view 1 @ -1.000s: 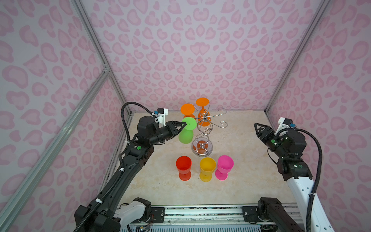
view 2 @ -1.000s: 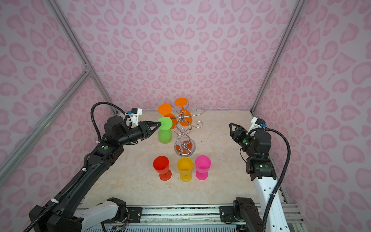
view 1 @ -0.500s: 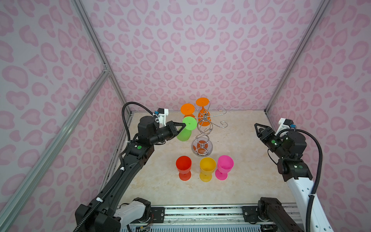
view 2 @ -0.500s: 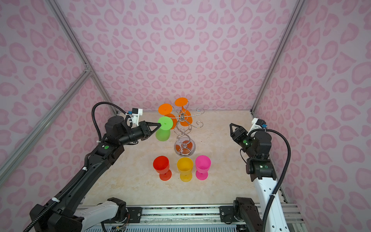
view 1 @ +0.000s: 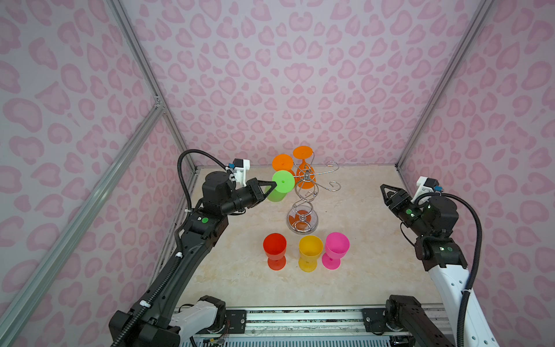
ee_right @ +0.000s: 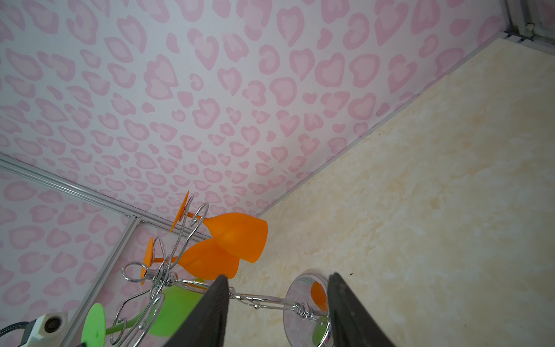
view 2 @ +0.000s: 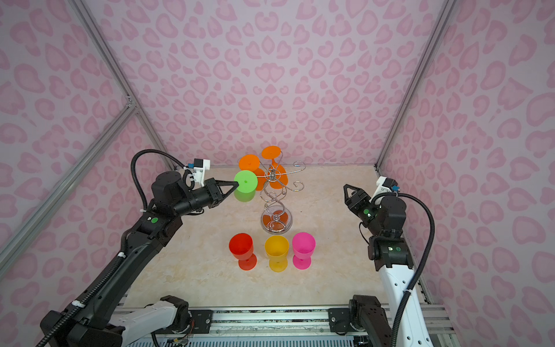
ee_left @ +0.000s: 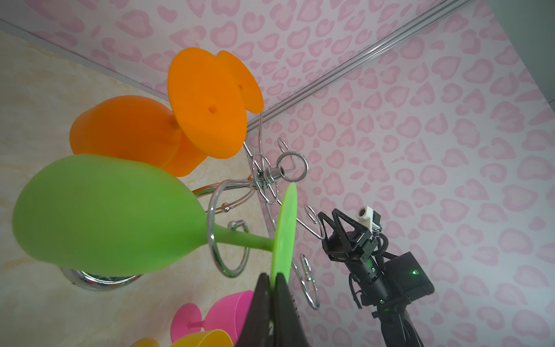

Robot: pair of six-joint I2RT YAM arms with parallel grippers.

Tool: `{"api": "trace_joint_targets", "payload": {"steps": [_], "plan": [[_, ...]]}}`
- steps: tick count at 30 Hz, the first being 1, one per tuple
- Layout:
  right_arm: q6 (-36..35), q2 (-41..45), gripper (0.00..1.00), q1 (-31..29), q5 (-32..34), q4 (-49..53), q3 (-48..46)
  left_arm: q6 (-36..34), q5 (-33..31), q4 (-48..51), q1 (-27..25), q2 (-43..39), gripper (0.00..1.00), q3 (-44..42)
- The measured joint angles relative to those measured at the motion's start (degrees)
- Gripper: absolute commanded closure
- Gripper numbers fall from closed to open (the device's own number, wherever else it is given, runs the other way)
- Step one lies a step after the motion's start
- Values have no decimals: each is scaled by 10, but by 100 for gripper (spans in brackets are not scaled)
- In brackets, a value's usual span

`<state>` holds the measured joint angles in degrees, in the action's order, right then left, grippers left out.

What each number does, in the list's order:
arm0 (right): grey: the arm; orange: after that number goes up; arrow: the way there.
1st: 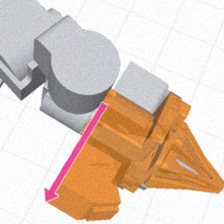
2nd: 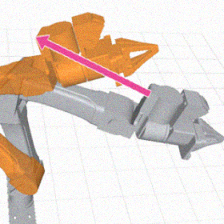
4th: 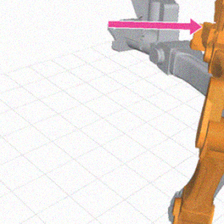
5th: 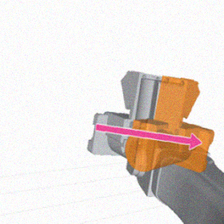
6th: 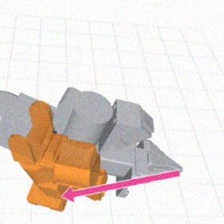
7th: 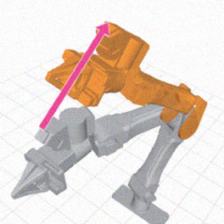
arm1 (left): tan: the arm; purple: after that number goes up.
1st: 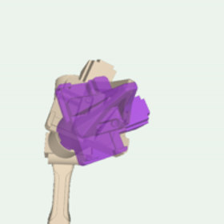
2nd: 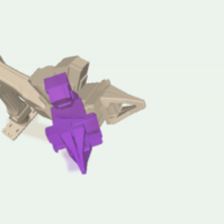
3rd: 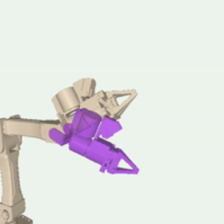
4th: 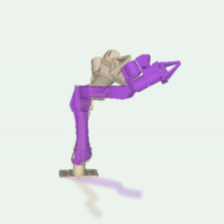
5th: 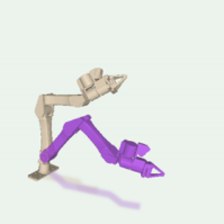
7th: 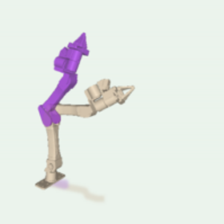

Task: Take the wine glass off the wine glass rack
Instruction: 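Close the left gripper on the green glass foot and lift it off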

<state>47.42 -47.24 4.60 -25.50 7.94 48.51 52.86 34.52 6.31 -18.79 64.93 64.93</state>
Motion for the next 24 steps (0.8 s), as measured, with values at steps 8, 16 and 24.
{"api": "trace_joint_targets", "payload": {"steps": [8, 16, 24], "plan": [[2, 2, 46, 3, 0, -1, 0, 0, 2, 12, 7, 1, 98, 13], [2, 5, 46, 7, 0, -3, -4, -17, -8, 36, 9, 17, 98, 40], [4, 8, 46, 15, -5, -4, -11, -21, -9, 46, 9, 19, 98, 48]]}}
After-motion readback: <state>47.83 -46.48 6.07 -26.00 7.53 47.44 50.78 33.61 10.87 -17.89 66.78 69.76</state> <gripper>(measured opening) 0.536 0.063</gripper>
